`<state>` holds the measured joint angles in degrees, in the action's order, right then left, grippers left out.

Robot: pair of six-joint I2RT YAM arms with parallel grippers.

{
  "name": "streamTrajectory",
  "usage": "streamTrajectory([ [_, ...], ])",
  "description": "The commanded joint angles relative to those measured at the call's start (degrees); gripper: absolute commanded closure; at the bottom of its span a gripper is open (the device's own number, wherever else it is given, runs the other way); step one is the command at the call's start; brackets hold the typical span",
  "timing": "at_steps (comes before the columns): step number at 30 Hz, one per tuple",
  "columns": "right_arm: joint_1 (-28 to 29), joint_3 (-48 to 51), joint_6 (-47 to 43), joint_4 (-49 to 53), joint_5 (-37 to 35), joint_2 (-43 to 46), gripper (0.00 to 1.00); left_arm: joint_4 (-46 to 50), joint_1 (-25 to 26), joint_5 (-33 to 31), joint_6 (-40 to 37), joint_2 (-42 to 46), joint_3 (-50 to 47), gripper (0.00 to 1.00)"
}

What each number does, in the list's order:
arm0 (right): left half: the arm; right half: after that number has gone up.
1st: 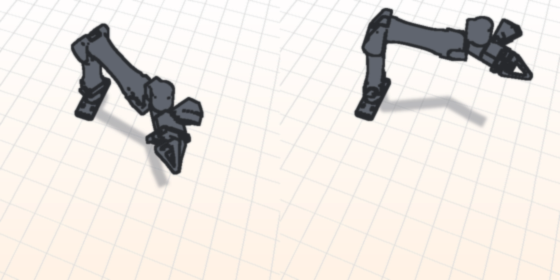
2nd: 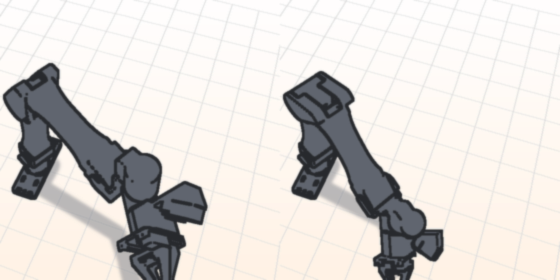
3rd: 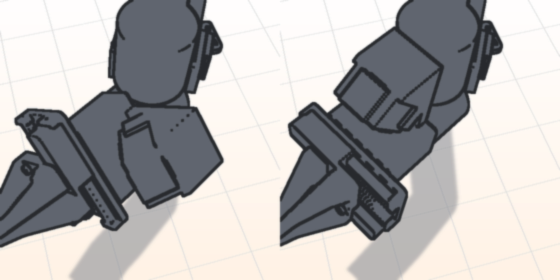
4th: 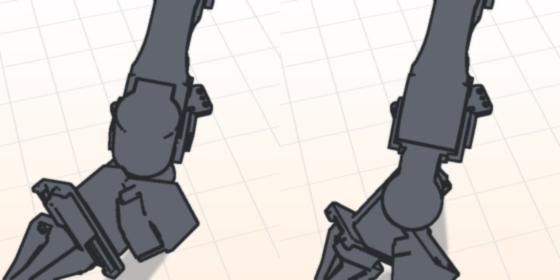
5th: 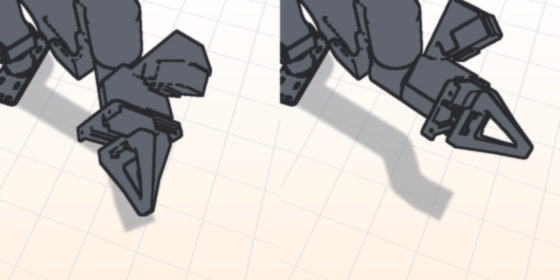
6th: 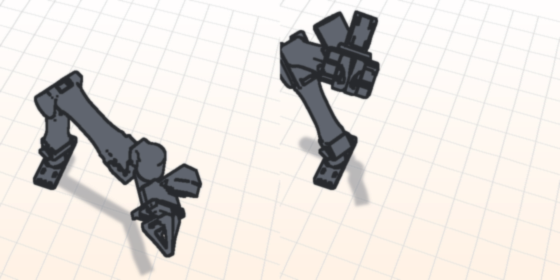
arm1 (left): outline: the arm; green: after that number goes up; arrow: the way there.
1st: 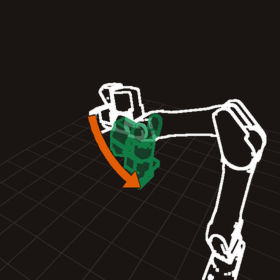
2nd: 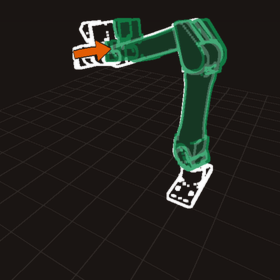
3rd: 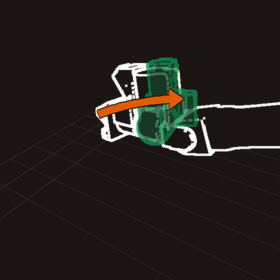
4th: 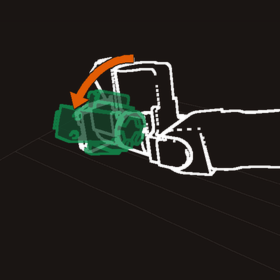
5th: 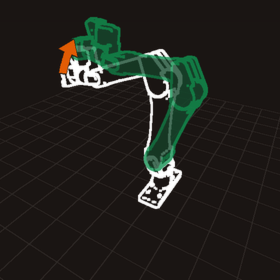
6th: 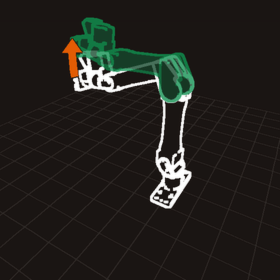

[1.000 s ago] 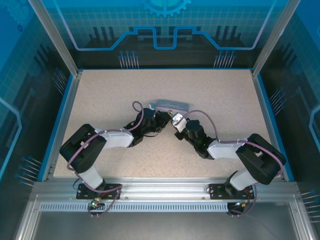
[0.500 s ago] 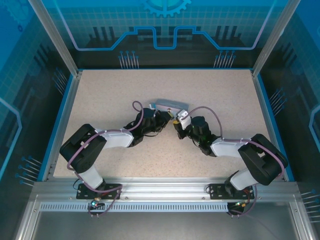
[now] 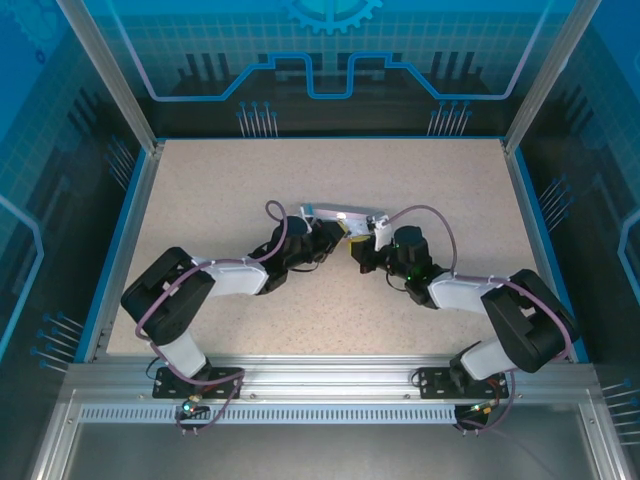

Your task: Unlock a padlock with a key

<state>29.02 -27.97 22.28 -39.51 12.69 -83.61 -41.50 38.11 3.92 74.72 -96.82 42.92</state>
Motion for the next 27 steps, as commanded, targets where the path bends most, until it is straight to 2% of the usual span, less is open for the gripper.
streamTrajectory([
  [1, -2.6, 0.2, 8.3, -6.0, 3.2, 0.2, 1.00, -0.2, 0.5, 0.8, -0.9, -1.6, -1.8, 1.00],
  [11, -6.3, 0.3, 21.9, -13.4, 11.3, -5.0, 1.00, 0.0, 0.7, -0.4, -2.9, -2.3, -2.6, 1.00],
  [22, -8.5, 0.1, 28.3, -18.4, 15.8, -9.2, 1.00, -0.9, 0.7, -1.0, -3.9, -3.0, -3.3, 1.00],
  [25, -8.4, 0.1, 27.1, -17.5, 16.1, -9.3, 0.95, -0.7, 0.7, -1.2, -3.9, -3.1, -3.1, 1.00],
  [27, -8.4, 0.9, 25.4, -16.4, 15.5, -8.6, 0.89, -0.7, 0.6, -1.5, -4.0, -3.0, -3.2, 1.00],
])
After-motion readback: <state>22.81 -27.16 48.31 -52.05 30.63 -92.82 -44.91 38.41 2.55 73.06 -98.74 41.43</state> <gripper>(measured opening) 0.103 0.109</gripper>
